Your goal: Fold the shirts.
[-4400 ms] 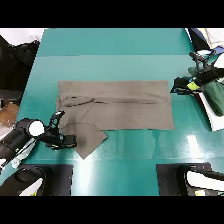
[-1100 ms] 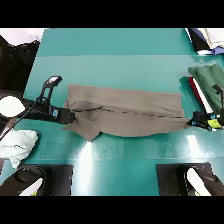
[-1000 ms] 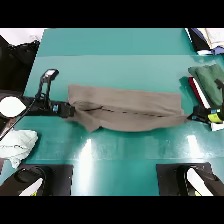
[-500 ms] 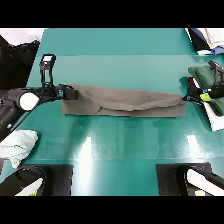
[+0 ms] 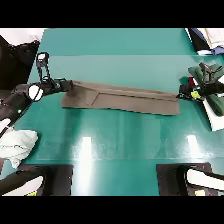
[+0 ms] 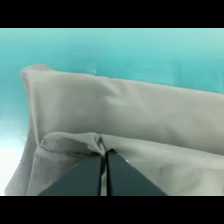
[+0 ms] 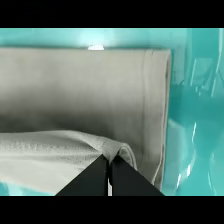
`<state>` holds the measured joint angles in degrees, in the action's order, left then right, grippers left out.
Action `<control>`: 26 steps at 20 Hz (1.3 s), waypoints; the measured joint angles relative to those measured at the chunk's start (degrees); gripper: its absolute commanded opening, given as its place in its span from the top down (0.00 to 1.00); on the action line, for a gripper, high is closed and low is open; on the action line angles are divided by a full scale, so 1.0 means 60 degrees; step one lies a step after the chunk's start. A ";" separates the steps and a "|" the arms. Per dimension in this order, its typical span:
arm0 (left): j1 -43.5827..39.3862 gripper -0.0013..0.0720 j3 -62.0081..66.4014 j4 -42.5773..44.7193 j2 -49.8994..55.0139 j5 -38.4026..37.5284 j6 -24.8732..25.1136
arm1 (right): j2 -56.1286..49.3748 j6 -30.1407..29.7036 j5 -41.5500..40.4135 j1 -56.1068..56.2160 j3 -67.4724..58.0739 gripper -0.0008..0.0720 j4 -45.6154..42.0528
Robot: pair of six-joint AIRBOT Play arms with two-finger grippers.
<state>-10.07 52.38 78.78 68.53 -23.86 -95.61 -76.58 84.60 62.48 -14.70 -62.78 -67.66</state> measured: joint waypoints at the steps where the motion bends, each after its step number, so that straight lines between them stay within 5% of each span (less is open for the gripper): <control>1: 0.0025 0.93 0.0033 -0.0033 0.0138 0.0087 -0.0004 | -0.0087 0.0000 -0.0168 0.0000 0.0000 0.97 0.0040; 2: 0.0040 0.76 0.0073 -0.0062 0.0251 0.0204 -0.0004 | -0.0182 0.0000 -0.0350 0.0000 0.0000 0.94 0.0113; 3: 0.0055 0.45 0.0109 -0.0062 0.0335 0.0313 -0.0004 | -0.0262 0.0000 -0.0539 0.0000 0.0000 0.70 0.0215; 4: 0.0073 0.40 0.0142 -0.0066 0.0401 0.0455 -0.0007 | -0.0346 -0.0004 -0.0758 0.0000 0.0000 0.46 0.0331; 5: 0.0091 0.39 0.0175 -0.0138 0.0448 0.0572 -0.0015 | -0.0426 -0.0015 -0.0958 -0.0015 0.0000 0.36 0.0572; 12: 0.0080 0.40 0.0732 -0.0426 0.0554 0.0696 -0.0022 | -0.0634 -0.0619 -0.0980 -0.0248 -0.0386 0.35 0.1577; 13: 0.0084 0.48 0.0809 -0.0433 0.0557 0.0557 -0.0022 | -0.0637 -0.0816 -0.0641 -0.0404 -0.0492 0.17 0.1639; 14: 0.0084 0.81 0.0863 -0.0452 0.0561 0.0368 -0.0033 | -0.0645 -0.1013 -0.0291 -0.0586 -0.0565 0.02 0.1679; 15: 0.0084 0.93 0.0900 -0.0452 0.0561 0.0175 -0.0029 | -0.0667 -0.1220 0.0044 -0.0827 -0.0612 0.02 0.1679; 22: 0.0084 0.93 0.0991 -0.0466 0.0561 -0.1654 -0.0011 | -0.1945 -0.2080 0.2018 -0.1851 -0.0696 0.04 0.1800; 26: 0.0084 0.93 0.0991 -0.0484 0.0561 -0.2557 -0.0004 | -0.2765 -0.2481 0.2415 -0.1953 -0.0714 0.23 0.2601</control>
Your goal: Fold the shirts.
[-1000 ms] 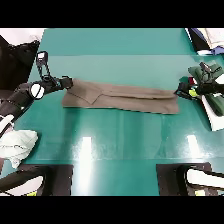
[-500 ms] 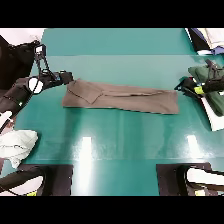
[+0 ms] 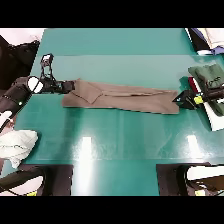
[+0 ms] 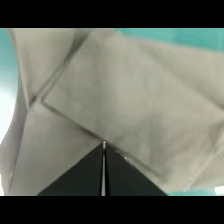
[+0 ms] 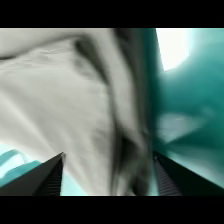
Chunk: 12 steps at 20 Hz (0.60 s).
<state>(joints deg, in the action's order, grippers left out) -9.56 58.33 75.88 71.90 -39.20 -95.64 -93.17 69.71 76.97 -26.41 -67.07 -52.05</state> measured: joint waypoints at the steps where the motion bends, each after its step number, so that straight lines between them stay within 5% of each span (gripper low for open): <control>1: 0.0000 0.93 0.0000 -0.0029 0.0000 -0.0175 0.0004 | -0.0153 -0.0095 -0.0004 0.0000 -0.0004 0.23 0.0208; 2: 0.0000 0.93 0.0000 -0.0098 0.0000 -0.0277 0.0011 | -0.0273 -0.0189 -0.0022 0.0033 -0.0004 0.31 0.0412; 3: -0.0007 0.93 0.0000 -0.0211 0.0000 -0.0372 0.0026 | -0.0386 -0.0302 -0.0135 0.0124 -0.0004 0.53 0.0565; 6: -0.0357 0.94 0.0000 -0.0601 0.0011 -0.0484 0.0157 | -0.0576 -0.0688 -0.0484 0.0466 -0.0011 0.97 0.0729; 12: -0.1872 0.94 0.0259 -0.0900 0.0168 0.0200 0.0437 | -0.0313 -0.1359 -0.0266 0.0991 -0.0685 0.97 0.0874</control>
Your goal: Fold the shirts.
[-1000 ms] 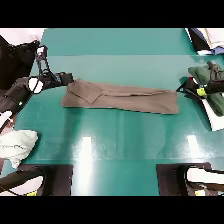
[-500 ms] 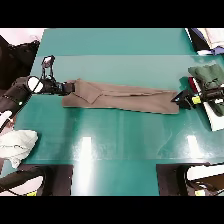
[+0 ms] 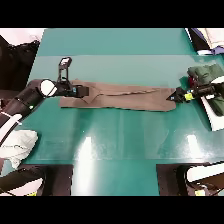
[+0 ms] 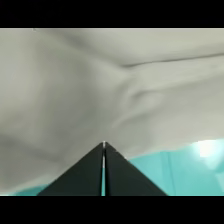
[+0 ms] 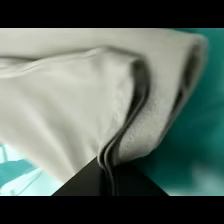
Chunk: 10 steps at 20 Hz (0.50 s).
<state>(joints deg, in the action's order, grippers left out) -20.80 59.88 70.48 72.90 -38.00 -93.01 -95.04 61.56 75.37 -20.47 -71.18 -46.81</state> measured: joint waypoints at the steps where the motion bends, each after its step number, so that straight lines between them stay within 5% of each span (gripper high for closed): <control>1: -0.0229 0.94 0.0229 -0.0007 0.0175 0.0069 0.0022 | 0.0193 -0.0044 0.0171 0.0076 -0.0211 0.97 0.0033; 10: -0.1909 0.94 0.4051 -0.0076 0.3949 -0.0943 0.0062 | 0.2310 0.0499 0.1038 0.1829 -0.2477 0.97 0.0131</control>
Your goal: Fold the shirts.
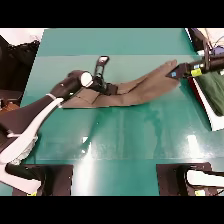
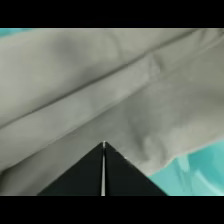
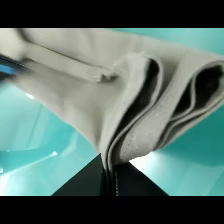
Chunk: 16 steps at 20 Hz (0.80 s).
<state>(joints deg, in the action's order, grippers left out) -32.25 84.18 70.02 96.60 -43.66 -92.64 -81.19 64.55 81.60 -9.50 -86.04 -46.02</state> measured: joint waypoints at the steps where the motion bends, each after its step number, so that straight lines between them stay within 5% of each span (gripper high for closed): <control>1: -0.0091 0.94 0.0324 -0.0015 0.0375 -0.0189 0.0004 | 0.0084 0.0182 0.0000 0.0262 -0.0270 0.97 0.0000; 9: -0.0255 0.94 0.1577 0.0036 0.1297 -0.1093 0.0015 | -0.0127 0.0907 -0.0109 0.2182 -0.1781 0.97 -0.0018; 16: 0.1060 0.94 0.2284 0.1719 -0.0484 -0.2601 0.0022 | -0.1424 0.1311 -0.0495 0.4040 -0.3493 0.97 -0.0004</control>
<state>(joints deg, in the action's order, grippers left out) -25.89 97.89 80.34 93.69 -59.27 -92.51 -89.73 72.42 78.63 14.74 -107.00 -46.04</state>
